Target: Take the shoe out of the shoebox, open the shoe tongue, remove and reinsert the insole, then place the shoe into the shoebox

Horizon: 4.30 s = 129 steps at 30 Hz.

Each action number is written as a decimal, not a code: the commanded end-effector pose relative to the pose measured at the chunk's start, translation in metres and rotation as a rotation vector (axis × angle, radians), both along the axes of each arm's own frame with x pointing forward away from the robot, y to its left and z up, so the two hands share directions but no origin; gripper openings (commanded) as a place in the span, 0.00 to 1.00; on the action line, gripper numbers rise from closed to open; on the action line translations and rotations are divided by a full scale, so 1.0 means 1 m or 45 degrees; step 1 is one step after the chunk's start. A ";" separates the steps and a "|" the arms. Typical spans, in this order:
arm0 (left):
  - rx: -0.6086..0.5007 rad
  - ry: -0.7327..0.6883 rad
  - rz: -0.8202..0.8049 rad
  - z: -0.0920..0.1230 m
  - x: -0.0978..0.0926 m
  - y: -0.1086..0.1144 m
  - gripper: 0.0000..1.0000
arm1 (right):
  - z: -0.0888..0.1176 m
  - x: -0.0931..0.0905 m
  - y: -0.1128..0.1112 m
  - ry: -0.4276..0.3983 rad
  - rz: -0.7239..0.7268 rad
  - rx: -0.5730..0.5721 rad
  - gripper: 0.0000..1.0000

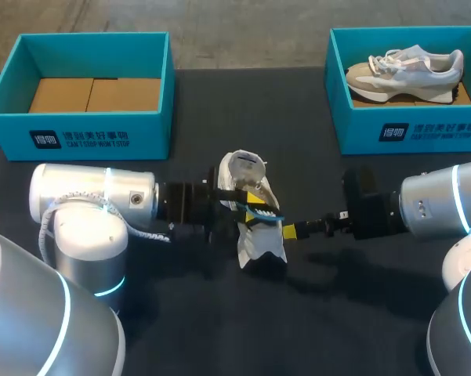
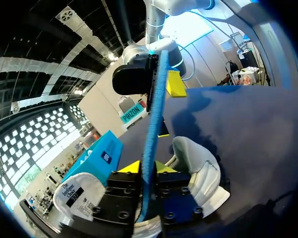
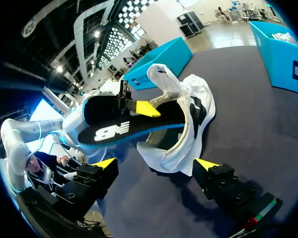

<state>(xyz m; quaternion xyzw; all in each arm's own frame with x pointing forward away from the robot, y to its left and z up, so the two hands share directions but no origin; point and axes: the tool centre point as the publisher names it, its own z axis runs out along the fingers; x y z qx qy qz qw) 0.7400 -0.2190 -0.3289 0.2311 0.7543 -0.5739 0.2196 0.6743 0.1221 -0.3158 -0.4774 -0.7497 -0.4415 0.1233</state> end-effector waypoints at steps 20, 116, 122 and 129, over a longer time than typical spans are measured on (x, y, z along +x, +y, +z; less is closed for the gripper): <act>0.125 -0.048 0.070 -0.027 0.013 0.003 0.00 | 0.000 0.000 0.004 0.003 -0.006 -0.010 1.00; 0.040 -0.147 0.021 0.007 -0.001 -0.010 0.48 | 0.000 0.000 0.004 0.003 -0.006 -0.010 1.00; 0.051 -0.126 -0.003 0.001 -0.004 -0.013 0.00 | 0.000 0.000 0.004 0.003 -0.006 -0.010 1.00; 0.065 -0.111 -0.015 -0.011 -0.001 -0.014 0.00 | 0.000 0.000 0.004 0.003 -0.006 -0.010 1.00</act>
